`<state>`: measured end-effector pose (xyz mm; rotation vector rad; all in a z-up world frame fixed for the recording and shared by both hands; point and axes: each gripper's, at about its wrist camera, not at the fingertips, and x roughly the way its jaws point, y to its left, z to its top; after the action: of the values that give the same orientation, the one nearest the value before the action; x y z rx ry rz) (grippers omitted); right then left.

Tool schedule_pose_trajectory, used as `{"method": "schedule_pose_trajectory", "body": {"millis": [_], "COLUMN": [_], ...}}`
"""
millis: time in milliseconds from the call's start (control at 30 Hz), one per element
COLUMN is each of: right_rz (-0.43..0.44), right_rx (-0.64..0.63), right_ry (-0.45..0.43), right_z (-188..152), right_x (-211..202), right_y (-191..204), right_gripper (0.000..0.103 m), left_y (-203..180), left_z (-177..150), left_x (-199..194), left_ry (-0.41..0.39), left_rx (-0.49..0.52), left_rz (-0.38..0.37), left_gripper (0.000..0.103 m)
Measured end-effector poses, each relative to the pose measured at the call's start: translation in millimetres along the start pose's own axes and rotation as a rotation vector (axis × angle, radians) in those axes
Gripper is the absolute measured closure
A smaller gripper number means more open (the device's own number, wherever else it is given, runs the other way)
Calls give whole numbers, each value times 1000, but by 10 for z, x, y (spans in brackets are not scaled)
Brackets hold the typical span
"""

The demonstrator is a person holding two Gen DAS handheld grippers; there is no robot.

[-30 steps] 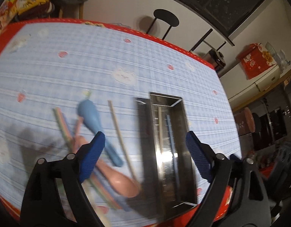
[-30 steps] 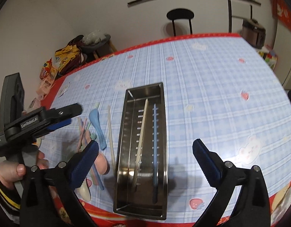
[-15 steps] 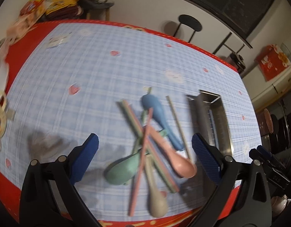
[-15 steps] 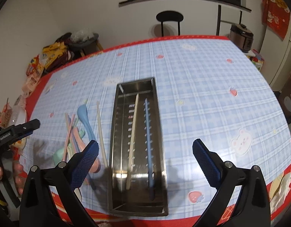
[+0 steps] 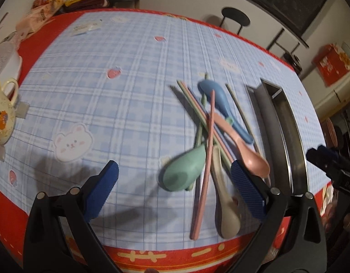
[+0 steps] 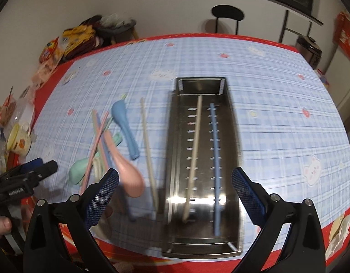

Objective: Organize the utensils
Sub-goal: 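Move both tools back to the utensil pile, then close the left tool on a pink chopstick while the right tool grasps a pink spoon handle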

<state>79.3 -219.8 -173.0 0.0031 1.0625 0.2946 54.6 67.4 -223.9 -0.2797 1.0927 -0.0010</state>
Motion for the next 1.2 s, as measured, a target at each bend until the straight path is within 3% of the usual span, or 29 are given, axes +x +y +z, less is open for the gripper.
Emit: {"method": "schedule_pose_trajectory", "body": {"millis": [233, 500, 567, 767, 867, 1200], "right_rz": [63, 106, 133, 185, 217, 196], "right_rx": [-64, -76, -119, -231, -264, -291], "right_ry": [31, 58, 74, 115, 150, 230], "right_z": [-38, -14, 31, 132, 133, 71], "right_x": [90, 195, 255, 421, 552, 870], "right_y": [247, 306, 345, 444, 502, 579], "right_gripper": [7, 34, 40, 63, 67, 69], "left_y": [-43, -62, -62, -113, -160, -212], "left_z": [-25, 17, 19, -36, -62, -148], "left_x": [70, 139, 151, 184, 161, 221], "left_ry": [20, 42, 50, 84, 84, 126], "left_rx": [60, 102, 109, 136, 155, 158], "left_rz": [-44, -45, -57, -127, -157, -182], "left_gripper": [6, 10, 35, 80, 86, 87]}}
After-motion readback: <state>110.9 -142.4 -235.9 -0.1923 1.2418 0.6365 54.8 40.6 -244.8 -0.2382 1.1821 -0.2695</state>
